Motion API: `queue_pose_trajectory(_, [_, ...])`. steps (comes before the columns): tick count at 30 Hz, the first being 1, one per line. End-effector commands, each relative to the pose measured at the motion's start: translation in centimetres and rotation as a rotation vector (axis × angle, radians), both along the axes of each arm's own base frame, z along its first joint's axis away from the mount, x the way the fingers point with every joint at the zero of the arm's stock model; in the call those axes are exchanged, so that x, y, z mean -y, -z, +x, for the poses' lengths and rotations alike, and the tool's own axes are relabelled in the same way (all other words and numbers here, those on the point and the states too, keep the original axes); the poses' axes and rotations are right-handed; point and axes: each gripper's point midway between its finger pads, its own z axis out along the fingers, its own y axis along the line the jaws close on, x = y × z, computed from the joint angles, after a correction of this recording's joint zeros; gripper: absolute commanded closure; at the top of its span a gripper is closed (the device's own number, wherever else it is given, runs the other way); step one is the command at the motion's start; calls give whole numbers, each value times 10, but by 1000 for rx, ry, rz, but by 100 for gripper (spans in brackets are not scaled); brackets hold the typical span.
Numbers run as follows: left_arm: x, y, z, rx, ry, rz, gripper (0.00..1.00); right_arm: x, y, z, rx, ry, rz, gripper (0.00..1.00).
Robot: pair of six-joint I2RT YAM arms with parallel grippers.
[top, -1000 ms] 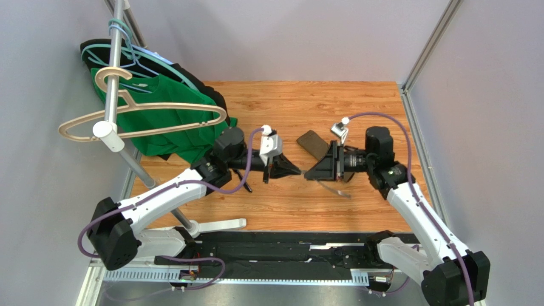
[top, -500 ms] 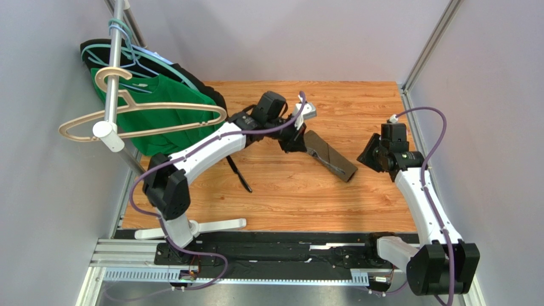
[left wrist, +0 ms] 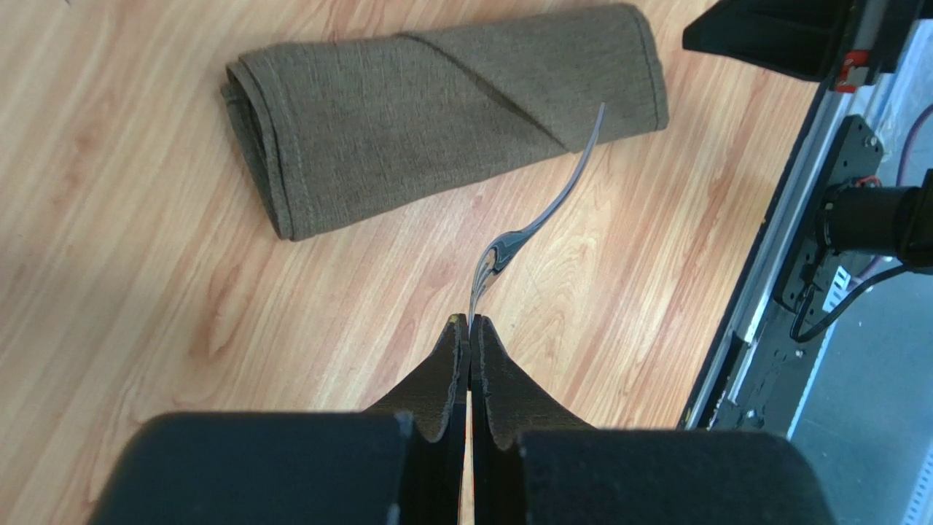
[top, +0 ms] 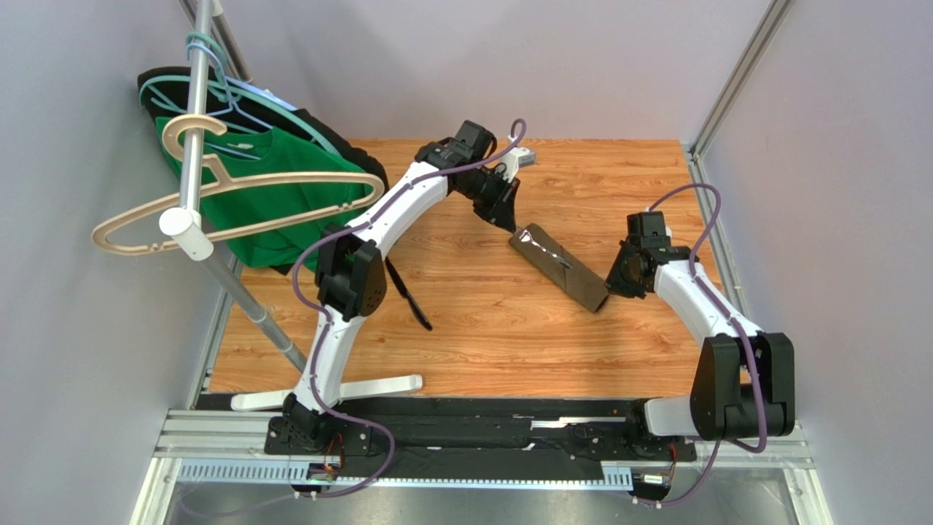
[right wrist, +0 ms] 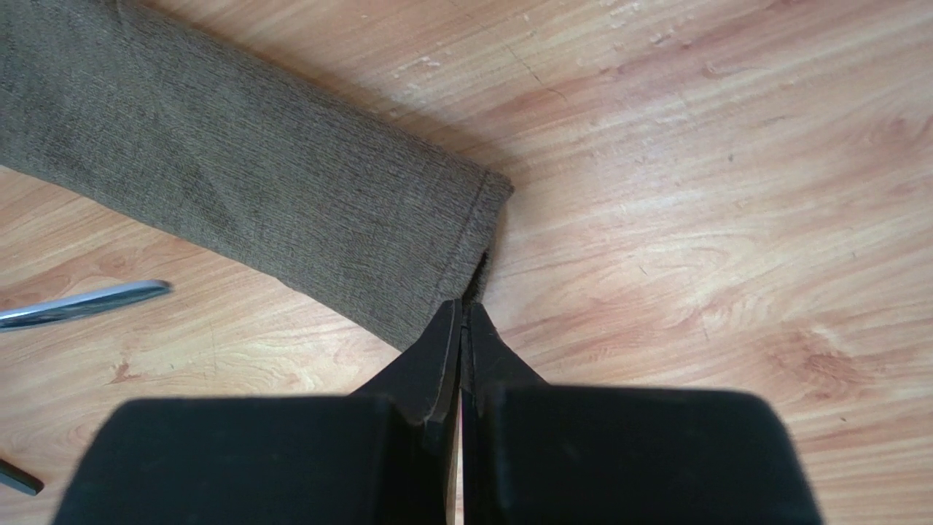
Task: Fold the napkin into a case and place the utensils inside
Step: Insert the fork into the folded napkin.
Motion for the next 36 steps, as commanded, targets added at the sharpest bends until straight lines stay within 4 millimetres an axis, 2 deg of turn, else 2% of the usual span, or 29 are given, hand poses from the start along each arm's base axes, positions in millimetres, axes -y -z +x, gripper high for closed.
queue_pose_trajectory(1, [-2,-10,0,11,18,3,100,-6,-10,27,89,-25,-1,100])
queue_pose_trajectory(8, [-6,11,14,-6,14,16,100,-13,4,35,56,-56,12,100])
queue_pose_trajectory(10, [-6,9,18,-4,11,7,100,-14,9,36,50,-60,12,100])
queue_pose_trajectory(17, [-6,28,30,-8,-16,32,100,-6,22,34,20,-51,-30,100])
queue_pose_trajectory(21, [-6,29,35,0,-19,26,100,-3,27,33,7,-65,-51,100])
queue_pose_trajectory(27, [-9,39,40,-38,-37,21,100,-2,31,35,19,-106,-86,100])
queue_pose_trajectory(36, [4,43,41,-171,-63,-73,100,-5,30,38,26,-141,-115,100])
